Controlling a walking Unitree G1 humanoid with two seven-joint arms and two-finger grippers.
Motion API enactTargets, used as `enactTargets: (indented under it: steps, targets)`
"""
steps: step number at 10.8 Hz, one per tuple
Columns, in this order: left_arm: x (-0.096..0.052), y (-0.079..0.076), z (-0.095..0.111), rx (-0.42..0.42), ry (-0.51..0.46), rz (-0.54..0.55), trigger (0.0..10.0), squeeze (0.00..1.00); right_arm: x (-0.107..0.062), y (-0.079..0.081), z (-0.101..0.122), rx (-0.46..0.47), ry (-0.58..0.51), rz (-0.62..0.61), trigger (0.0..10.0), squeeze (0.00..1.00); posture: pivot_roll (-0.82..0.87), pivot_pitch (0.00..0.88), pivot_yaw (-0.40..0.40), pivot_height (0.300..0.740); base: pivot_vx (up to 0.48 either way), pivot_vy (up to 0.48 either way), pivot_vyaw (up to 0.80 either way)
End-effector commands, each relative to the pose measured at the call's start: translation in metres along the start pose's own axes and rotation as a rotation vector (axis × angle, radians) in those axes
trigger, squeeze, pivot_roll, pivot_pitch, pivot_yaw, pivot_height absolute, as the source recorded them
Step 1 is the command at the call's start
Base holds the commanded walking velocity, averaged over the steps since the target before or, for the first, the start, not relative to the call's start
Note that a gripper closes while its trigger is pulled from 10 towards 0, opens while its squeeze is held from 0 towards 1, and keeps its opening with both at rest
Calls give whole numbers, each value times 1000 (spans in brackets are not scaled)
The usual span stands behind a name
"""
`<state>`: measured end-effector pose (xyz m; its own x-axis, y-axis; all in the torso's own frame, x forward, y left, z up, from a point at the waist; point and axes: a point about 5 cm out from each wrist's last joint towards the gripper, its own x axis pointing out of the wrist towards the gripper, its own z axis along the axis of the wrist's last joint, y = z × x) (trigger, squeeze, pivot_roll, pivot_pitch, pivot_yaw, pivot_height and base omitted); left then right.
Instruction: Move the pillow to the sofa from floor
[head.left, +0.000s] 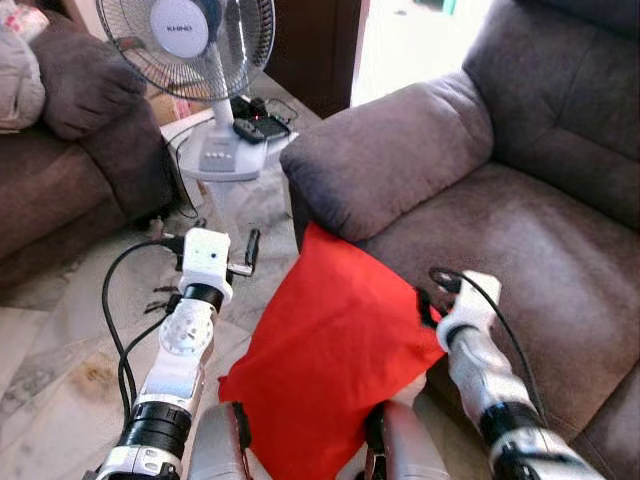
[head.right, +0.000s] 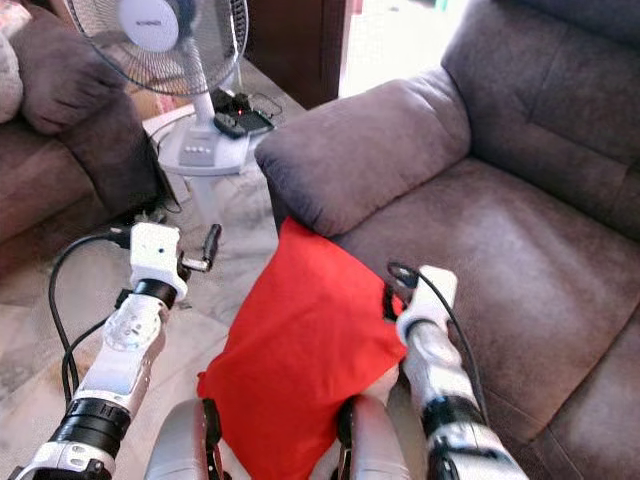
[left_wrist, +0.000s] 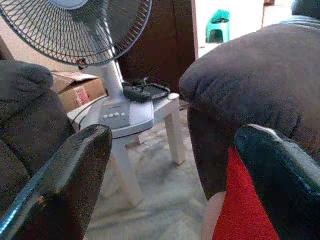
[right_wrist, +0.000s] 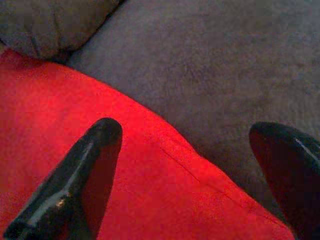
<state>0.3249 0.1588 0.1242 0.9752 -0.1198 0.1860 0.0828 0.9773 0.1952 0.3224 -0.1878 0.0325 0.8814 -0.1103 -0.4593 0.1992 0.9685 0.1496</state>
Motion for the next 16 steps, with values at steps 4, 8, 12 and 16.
enactTargets:
  steps: [4,8,12,16]
  targets:
    - [-4,2,-3,-23,33,-7,10000,0,3,-10,0,100,72,-138,10000,1000,9,133,-30,586,0,0,0]
    - [-4,-4,-8,-29,67,-42,10000,0,-5,-45,-6,135,107,-315,10000,0,-10,124,-29,586,0,0,0]
    - [-3,-7,-6,-36,63,-53,10000,0,-7,-34,-31,451,233,-296,10000,0,3,110,-33,586,0,0,0]
    - [-7,-8,-8,-48,67,-56,10000,0,-6,-21,-37,643,253,-196,10000,0,9,118,-37,586,0,0,0]
